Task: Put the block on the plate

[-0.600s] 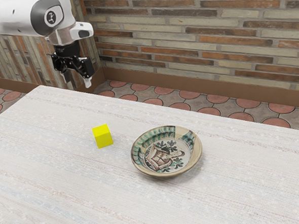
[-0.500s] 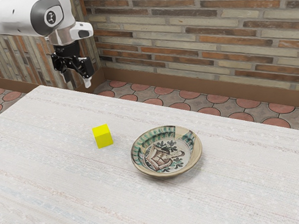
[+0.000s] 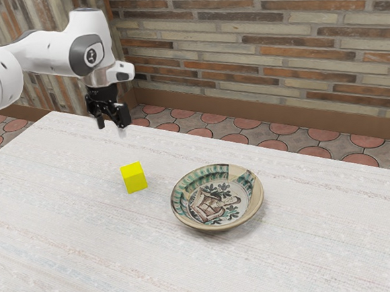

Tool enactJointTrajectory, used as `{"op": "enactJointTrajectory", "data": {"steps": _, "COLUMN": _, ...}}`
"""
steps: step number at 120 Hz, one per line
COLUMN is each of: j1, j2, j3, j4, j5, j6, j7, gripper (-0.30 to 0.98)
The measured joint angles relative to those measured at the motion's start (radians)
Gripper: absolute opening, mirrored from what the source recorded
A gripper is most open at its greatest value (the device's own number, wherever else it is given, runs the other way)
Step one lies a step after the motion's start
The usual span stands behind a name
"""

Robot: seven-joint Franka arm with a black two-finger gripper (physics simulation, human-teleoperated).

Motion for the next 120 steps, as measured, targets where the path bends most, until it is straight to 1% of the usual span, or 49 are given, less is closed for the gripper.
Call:
{"op": "enactJointTrajectory", "data": {"steps": 16, "j1": 0.003, "j2": 0.068, "j3": 0.001, "j4": -0.009, "j5": -0.013, "j6": 0.091, "j7": 0.134, "gripper": 0.69}}
{"op": "enactJointTrajectory", "data": {"steps": 35, "j1": 0.035, "j2": 0.136, "j3": 0.002, "j4": -0.01, "j5": -0.019, "j6": 0.146, "j7": 0.265, "gripper": 0.69}}
{"op": "enactJointTrajectory", "data": {"steps": 48, "j1": 0.03, "j2": 0.155, "j3": 0.001, "j4": -0.023, "j5": -0.014, "j6": 0.169, "j7": 0.352, "gripper": 0.69}}
{"op": "enactJointTrajectory", "data": {"steps": 57, "j1": 0.013, "j2": 0.159, "j3": 0.0, "j4": -0.065, "j5": -0.001, "j6": 0.221, "j7": 0.406, "gripper": 0.69}}
{"op": "enactJointTrajectory", "data": {"steps": 87, "j1": 0.014, "j2": 0.228, "j3": -0.005, "j4": -0.066, "j5": 0.007, "j6": 0.349, "j7": 0.544, "gripper": 0.69}}
{"op": "enactJointTrajectory", "data": {"steps": 102, "j1": 0.018, "j2": 0.251, "j3": -0.01, "j4": -0.065, "j5": -0.018, "j6": 0.404, "j7": 0.61, "gripper": 0.69}}
{"op": "enactJointTrajectory", "data": {"steps": 120, "j1": 0.026, "j2": 0.259, "j3": -0.011, "j4": -0.074, "j5": -0.031, "j6": 0.439, "j7": 0.672, "gripper": 0.69}}
